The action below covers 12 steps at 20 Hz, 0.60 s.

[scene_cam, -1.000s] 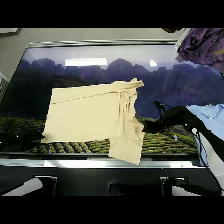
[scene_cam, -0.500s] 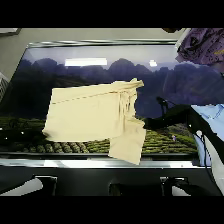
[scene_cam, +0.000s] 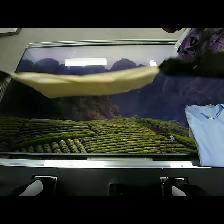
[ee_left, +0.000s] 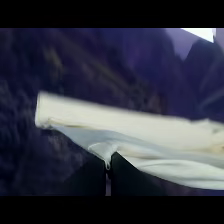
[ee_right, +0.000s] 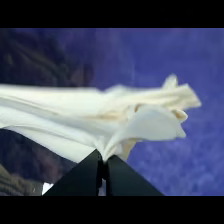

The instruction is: Fold the clothes and pants, and hang the long-sleeved shirts on hangers.

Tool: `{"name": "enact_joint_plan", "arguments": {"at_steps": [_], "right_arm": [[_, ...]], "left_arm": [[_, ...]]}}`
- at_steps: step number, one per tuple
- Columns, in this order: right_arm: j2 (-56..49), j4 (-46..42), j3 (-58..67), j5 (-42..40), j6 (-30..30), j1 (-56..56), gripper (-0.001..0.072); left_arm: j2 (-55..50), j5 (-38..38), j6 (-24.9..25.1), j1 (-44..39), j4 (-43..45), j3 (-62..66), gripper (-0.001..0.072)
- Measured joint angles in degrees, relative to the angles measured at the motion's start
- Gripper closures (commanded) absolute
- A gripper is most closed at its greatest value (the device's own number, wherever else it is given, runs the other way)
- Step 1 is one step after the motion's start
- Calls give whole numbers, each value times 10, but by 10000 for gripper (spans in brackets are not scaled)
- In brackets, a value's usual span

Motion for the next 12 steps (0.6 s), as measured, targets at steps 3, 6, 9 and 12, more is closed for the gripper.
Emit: {"name": "enact_joint_plan", "arguments": {"at_steps": [3,6,9,12], "right_arm": [[45,-37,139,-23,38,0,681],[124,-76,207,-37,81,0,681],[199,-118,231,-52,131,0,681],[234,-152,240,-64,170,0,681]], "left_arm": [[45,2,-53,-8,67,145,695],[104,-20,-89,-11,129,214,695],[161,-71,-124,-12,188,240,695],[192,-116,-145,-13,228,250,695]]}}
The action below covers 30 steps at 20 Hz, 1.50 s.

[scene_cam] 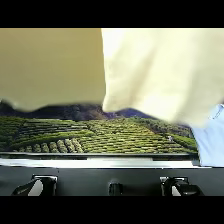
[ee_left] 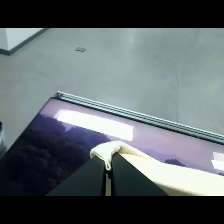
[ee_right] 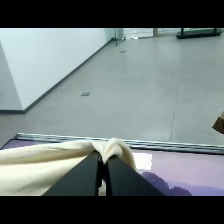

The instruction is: Fold the clothes and pants, and hang the long-sleeved shirts on hangers.

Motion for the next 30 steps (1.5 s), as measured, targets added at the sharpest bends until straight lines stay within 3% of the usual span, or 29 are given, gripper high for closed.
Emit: {"name": "enact_joint_plan", "arguments": {"at_steps": [4,9,14,22,25,30], "right_arm": [[-35,-18,3,-30,41,0,681],[-189,-23,-21,-93,81,0,680],[-398,-14,-47,-93,85,1,680],[-647,19,-54,62,80,1,680],[-674,22,-53,81,80,0,680],[-682,16,-52,19,76,0,680]], "left_arm": [[-10,-33,10,0,14,-27,695],[-112,-26,55,-27,-6,-139,695],[-301,80,72,-67,-7,-237,695],[-545,250,77,-102,-8,-204,695],[-568,254,77,-104,-9,-194,695],[-580,154,69,-106,-8,-190,695]]}}
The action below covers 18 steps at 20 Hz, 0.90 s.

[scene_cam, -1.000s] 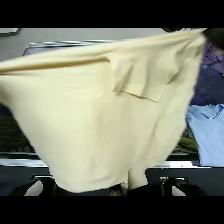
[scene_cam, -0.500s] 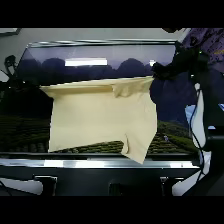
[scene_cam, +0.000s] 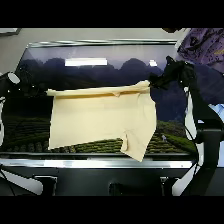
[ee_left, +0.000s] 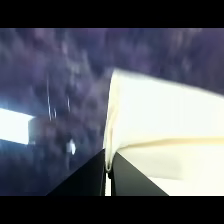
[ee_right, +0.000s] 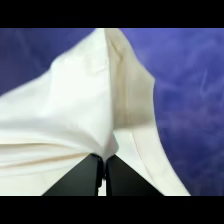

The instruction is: Fold the clothes and pants, and hang the long-sleeved shirts on hangers.

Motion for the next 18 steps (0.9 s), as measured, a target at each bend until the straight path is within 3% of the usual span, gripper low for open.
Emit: {"name": "enact_joint_plan", "arguments": {"at_steps": [7,15,16,18], "right_arm": [[-1,-13,0,-115,1,0,680],[-9,-41,0,-163,5,0,679],[-14,-41,0,-166,7,0,655],[-22,-41,0,-170,7,0,457]], "left_arm": [[-2,-170,-24,0,2,0,694],[-6,-220,-41,-8,16,-59,688],[-7,-217,-42,-9,17,-69,656],[-7,-199,-48,-10,18,-83,644]]}}
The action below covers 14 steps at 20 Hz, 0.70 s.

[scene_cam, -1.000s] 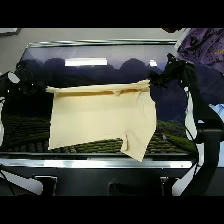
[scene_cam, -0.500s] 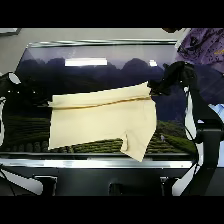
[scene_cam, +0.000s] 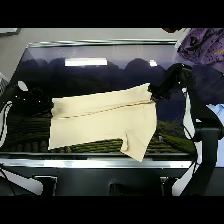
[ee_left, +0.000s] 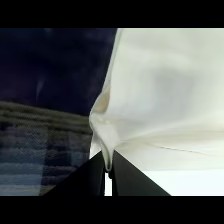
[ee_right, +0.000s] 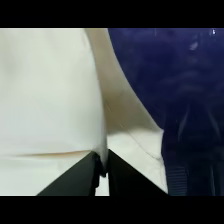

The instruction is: Fold the clothes and pants, and hang the long-sleeved shirts on hangers.

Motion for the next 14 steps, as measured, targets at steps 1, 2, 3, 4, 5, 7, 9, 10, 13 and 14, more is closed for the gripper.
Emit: {"name": "enact_joint_plan", "arguments": {"at_steps": [1,2,3,4,5,7,9,10,13,14], "right_arm": [[-3,0,0,0,0,0,343],[-5,0,0,0,-3,0,245],[-5,2,0,0,-7,0,229],[-2,2,0,0,-14,-1,228],[6,-3,0,-4,-28,-1,228],[30,-11,-2,-20,-57,-8,229],[65,1,-21,-27,-86,-31,230],[86,14,-43,-31,-98,-47,230],[170,57,-170,-34,-131,-99,230],[207,70,-232,-29,-139,-112,230]], "left_arm": [[0,7,-5,0,1,-3,514],[1,16,-10,-1,2,-3,191],[2,23,-14,0,2,2,6],[6,26,-19,1,2,9,-3],[12,27,-19,3,1,18,-3],[36,29,-21,18,1,34,-3],[71,29,-23,42,1,32,-2],[95,30,-24,59,1,21,-2],[170,42,-28,113,-6,-53,-2],[198,48,-29,129,-17,-88,-2]]}}
